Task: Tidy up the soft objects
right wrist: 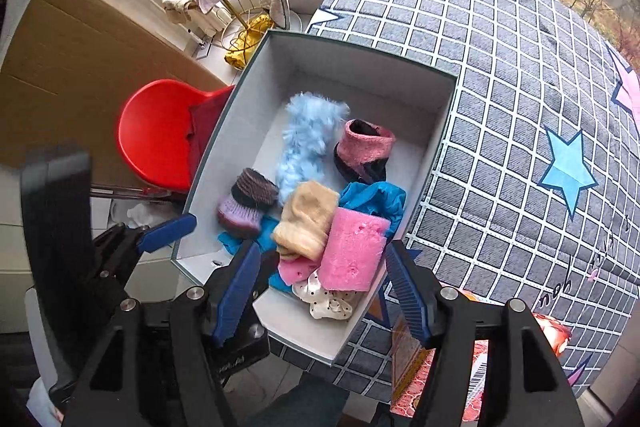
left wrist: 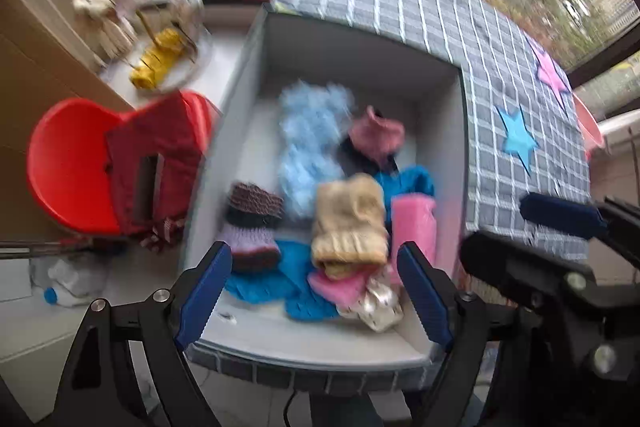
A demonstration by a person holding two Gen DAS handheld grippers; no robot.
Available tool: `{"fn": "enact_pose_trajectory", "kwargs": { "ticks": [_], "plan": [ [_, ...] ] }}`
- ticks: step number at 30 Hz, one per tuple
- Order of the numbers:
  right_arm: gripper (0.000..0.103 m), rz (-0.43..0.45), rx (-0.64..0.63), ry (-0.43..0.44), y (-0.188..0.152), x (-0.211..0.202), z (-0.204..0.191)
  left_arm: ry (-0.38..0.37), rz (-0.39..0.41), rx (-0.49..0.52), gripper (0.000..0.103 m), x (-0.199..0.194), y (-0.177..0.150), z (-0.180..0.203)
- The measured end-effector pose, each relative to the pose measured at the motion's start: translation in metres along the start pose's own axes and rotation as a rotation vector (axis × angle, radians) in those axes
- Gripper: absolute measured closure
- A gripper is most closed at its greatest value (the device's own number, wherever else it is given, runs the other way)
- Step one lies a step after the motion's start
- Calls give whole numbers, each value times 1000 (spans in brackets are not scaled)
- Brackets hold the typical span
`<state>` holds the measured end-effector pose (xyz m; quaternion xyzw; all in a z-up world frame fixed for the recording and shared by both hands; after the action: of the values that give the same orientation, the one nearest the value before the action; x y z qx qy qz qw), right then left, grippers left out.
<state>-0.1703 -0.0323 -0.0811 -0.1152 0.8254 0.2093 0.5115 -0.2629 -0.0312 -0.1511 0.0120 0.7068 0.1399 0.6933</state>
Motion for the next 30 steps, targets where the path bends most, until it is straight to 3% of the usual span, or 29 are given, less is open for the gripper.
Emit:
{"fn": "enact_pose_trajectory", "kwargs": {
  "ticks": [3, 7, 30],
  "plan": [
    [36, 17, -2, 2, -1, -7, -1, 17, -11, 7, 16, 0, 0, 1],
    [36, 27, -2, 4, -2, -12, -2, -32, -54, 13, 16, 8, -5, 7],
    [36, 27, -29, -29, -9, -17, -10, 10, -39, -46, 16, 1, -13, -14]
  ]
}}
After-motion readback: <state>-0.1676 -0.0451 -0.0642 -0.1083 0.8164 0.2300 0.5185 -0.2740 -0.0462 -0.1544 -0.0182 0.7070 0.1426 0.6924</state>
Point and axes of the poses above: each gripper's, at about its wrist camera, not at the fingertips, and x roughly the way its jaws point, z to its right, y to its top, the point moved 9 cm from there along x, roughly the way its jaws point, and after that the axes turned 4 degrees about y, right-handed, at the moved point
